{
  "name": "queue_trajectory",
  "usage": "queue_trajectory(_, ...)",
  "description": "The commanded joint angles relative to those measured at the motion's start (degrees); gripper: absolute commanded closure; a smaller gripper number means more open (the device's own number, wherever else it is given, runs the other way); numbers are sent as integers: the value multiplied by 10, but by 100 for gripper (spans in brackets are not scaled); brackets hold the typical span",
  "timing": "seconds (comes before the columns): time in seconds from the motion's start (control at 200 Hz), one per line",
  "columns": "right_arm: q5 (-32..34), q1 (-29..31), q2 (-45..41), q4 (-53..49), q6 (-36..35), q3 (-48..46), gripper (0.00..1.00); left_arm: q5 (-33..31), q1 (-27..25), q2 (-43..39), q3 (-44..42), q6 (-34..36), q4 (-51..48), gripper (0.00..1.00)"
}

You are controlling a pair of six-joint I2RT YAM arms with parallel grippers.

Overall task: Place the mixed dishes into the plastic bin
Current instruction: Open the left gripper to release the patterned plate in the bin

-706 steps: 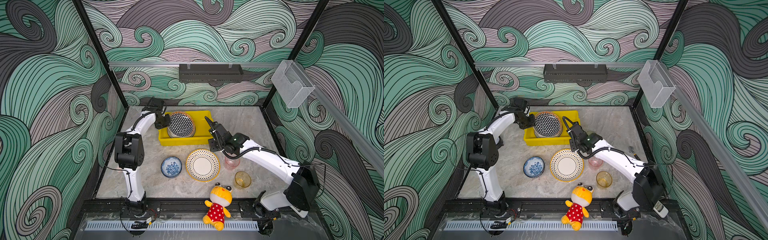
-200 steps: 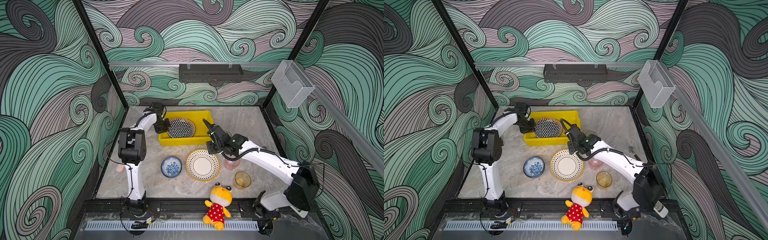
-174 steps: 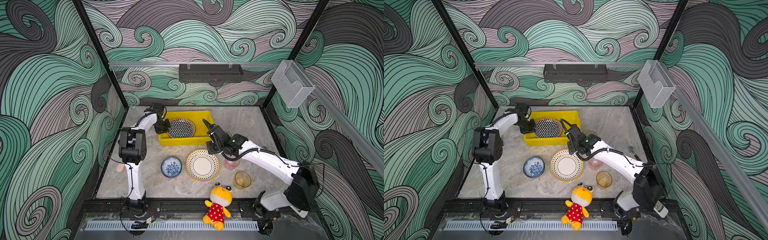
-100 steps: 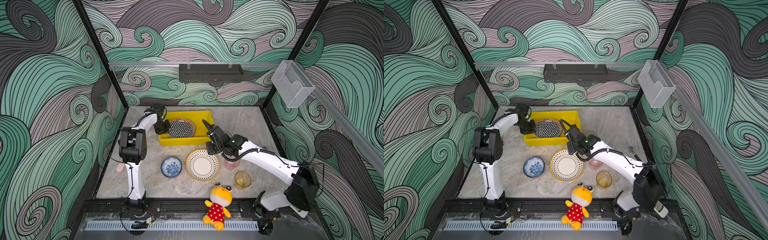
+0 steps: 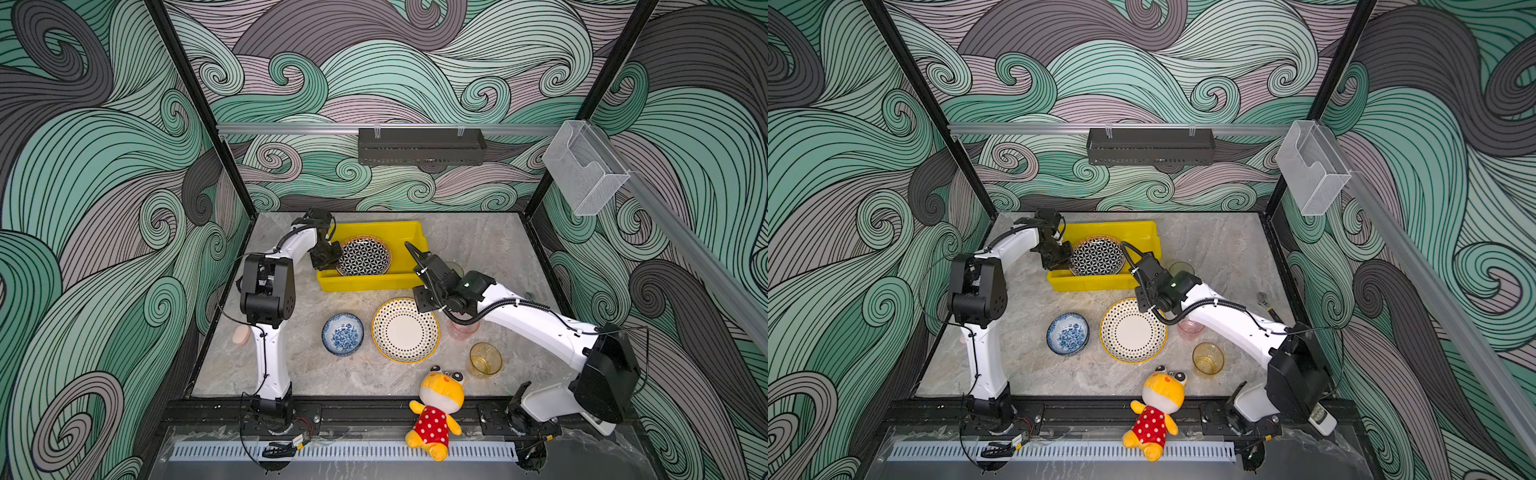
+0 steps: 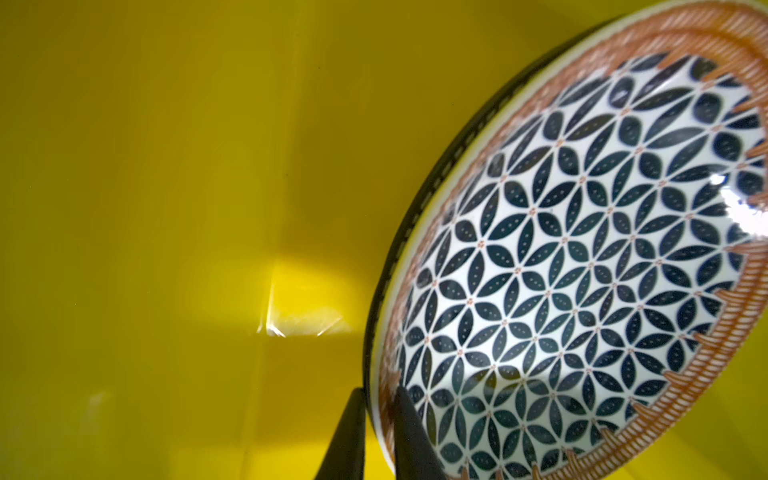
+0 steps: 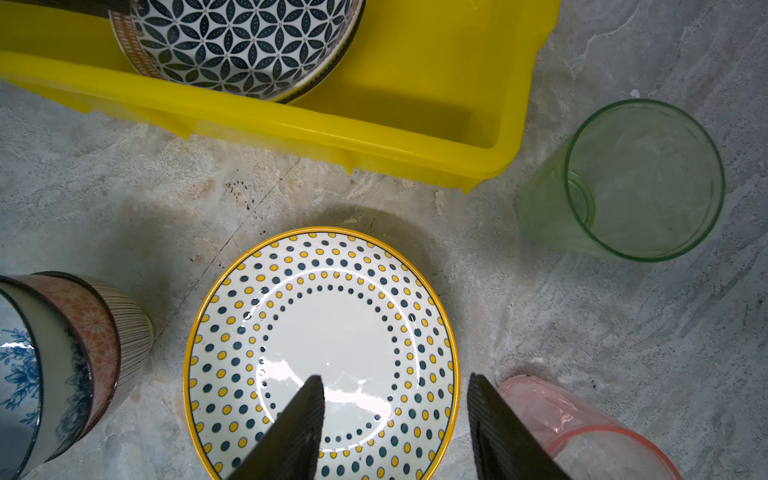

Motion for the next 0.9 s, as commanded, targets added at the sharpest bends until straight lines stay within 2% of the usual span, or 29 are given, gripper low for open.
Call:
queue_trajectory(0.0,6,5,-12,-7,15,-8,43,-4,-6,13,13,-4,-21,83)
queue_trajectory(0.896,6,5,-6,-27,31,-14,43,-2,-13,-55,28,25,-52,81)
